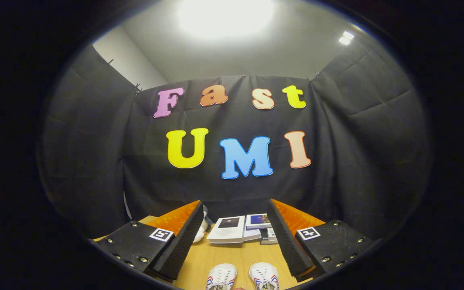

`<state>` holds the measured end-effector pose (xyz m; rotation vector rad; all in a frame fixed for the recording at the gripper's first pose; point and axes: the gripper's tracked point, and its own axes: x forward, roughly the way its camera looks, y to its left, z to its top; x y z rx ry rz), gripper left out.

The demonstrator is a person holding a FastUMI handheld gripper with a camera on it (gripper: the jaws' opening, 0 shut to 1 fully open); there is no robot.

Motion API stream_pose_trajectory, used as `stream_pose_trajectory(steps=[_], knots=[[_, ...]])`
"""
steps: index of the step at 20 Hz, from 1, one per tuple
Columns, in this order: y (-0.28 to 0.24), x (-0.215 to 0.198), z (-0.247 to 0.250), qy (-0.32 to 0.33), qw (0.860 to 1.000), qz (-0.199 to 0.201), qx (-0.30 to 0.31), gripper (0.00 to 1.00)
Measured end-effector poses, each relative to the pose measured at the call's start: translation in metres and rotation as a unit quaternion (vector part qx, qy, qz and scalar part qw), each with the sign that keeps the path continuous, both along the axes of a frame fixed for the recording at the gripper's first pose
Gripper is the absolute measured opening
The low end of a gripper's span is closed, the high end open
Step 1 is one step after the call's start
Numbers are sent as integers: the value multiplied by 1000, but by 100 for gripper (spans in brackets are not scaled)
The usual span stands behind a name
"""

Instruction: Open the storage box then place both shoes into the box .Put the left shoe in first, then the right shoe, with the right side of both shoes facing outward in a uniform manner.

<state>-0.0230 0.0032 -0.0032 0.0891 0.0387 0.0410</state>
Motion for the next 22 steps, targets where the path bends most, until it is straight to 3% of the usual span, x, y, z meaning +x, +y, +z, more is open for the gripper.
stream_pose_trajectory(steps=[5, 8, 13, 17, 22], knots=[[28, -11, -23, 52, 991, 62, 108, 98], [52, -19, -40, 91, 978, 104, 159, 98], [95, -35, -82, 185, 927, 167, 280, 98], [114, -44, -120, 246, 894, 180, 328, 96], [130, -51, -159, 312, 840, 179, 407, 96]])
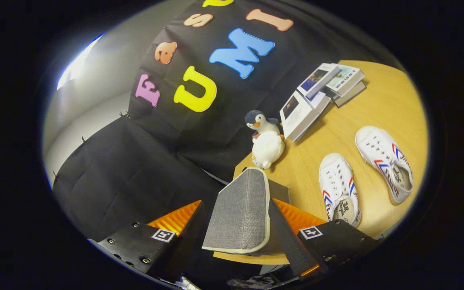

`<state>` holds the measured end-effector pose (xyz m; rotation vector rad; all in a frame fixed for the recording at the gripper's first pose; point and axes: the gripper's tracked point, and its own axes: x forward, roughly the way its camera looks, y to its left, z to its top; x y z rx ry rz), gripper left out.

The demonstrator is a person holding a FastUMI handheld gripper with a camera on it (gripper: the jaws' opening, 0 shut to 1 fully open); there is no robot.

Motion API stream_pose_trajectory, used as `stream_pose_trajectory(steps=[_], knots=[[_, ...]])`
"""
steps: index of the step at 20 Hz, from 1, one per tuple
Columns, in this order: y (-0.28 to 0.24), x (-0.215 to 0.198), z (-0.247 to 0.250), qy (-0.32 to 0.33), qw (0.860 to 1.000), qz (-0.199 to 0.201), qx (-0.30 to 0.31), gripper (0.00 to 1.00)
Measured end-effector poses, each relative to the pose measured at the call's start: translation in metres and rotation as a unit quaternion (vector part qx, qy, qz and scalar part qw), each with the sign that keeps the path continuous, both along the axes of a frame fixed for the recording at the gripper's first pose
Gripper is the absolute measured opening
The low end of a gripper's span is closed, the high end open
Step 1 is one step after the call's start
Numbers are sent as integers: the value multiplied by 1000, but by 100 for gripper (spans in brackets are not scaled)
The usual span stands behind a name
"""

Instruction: Open the storage box then place both shoes into the box .Put the left shoe in first, then the right shoe, with the right side of both shoes facing outward in a uniform manner.

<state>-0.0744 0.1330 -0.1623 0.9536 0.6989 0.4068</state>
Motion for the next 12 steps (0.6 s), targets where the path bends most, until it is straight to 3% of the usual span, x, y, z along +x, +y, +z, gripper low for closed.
stream_pose_trajectory(steps=[4, 12], knots=[[15, -10, -26, 56, 997, 21, 50, 96], [40, -23, -58, 133, 981, 15, 138, 96]])
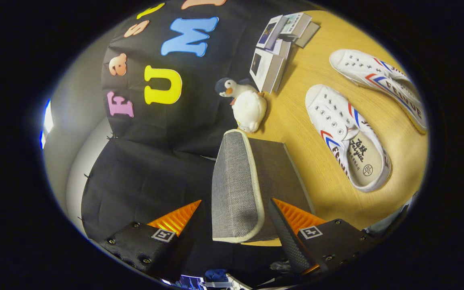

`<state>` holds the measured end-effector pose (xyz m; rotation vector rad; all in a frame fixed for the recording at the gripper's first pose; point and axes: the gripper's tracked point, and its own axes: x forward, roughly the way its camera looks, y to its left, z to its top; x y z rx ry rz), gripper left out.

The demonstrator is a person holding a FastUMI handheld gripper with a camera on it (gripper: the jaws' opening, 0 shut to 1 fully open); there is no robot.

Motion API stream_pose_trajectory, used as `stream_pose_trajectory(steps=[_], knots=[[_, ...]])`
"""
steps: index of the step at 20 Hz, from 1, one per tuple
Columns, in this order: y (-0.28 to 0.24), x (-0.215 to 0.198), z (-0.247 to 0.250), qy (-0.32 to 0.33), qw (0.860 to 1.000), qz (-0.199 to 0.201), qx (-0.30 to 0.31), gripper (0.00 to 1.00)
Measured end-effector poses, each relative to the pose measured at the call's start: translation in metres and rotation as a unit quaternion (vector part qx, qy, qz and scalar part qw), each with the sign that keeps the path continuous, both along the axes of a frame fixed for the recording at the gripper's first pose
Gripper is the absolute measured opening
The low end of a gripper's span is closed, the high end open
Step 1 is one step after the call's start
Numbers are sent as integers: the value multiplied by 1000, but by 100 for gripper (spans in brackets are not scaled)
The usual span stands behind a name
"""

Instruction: Open the storage box then place both shoes into the box .Put the left shoe in first, then the right shoe, with the right side of both shoes facing outward in a uniform manner.

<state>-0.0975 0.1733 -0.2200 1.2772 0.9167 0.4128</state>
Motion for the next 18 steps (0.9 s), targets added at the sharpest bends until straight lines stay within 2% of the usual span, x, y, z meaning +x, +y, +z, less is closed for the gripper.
stream_pose_trajectory(steps=[2, 3, 8, 10, 11, 15, 16, 17, 18], knots=[[3, 1, -4, 21, 999, -6, 30, 96], [5, 2, -7, 29, 999, -7, 40, 88], [23, -12, -12, 51, 997, 16, 57, 88], [20, -2, -16, 60, 996, -7, 60, 57], [18, -4, -17, 64, 996, -6, 65, 42], [19, -10, -16, 66, 996, 15, 62, 42], [2, -5, -12, 59, 996, -2, 63, 42], [16, 5, -15, 65, 995, -22, 71, 8], [9, 1, -9, 62, 995, -17, 72, 7]])
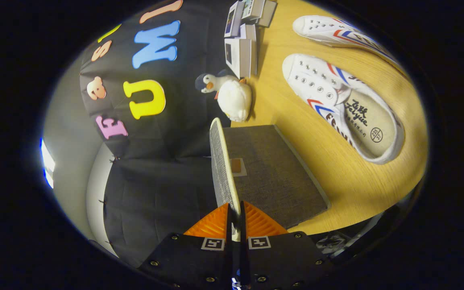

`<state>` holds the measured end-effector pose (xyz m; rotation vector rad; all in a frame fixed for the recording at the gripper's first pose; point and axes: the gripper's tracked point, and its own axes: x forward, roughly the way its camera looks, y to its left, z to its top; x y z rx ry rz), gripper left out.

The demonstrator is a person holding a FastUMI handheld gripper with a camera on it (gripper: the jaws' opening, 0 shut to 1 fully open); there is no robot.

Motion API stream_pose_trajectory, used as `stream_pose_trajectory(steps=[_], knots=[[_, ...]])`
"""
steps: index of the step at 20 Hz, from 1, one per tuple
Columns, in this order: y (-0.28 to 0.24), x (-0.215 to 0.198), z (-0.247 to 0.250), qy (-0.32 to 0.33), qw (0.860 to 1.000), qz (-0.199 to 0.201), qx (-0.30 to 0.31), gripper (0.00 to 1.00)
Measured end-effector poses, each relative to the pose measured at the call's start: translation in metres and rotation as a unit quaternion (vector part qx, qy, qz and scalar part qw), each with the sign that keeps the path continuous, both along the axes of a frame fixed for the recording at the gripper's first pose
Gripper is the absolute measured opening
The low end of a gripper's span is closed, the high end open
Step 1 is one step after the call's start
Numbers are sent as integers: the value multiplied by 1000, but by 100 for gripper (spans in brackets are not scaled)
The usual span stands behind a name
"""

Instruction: Open the storage box then place both shoes into the box .Put the left shoe in first, then the right shoe, with the right side of both shoes facing outward in a uniform manner.

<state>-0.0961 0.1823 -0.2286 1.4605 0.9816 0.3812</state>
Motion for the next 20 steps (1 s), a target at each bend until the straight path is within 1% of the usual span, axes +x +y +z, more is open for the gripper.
stream_pose_trajectory(steps=[2, 3, 4, 5, 6, 7, 12, 16, 20], knots=[[3, -6, 4, -14, 1000, 24, -15, 7], [-1, 2, 6, -31, 999, 17, -32, 7], [-1, -1, 14, -47, 997, 21, -57, 0], [6, -6, 23, -63, 995, 44, -56, 0], [9, -6, 34, -72, 995, 49, -57, 0], [12, -7, 46, -84, 993, 62, -57, 0], [31, 3, 103, -140, 984, 79, -72, 0], [64, 6, 141, -182, 974, 101, -87, 0], [101, 6, 164, -223, 959, 126, -120, 0]])
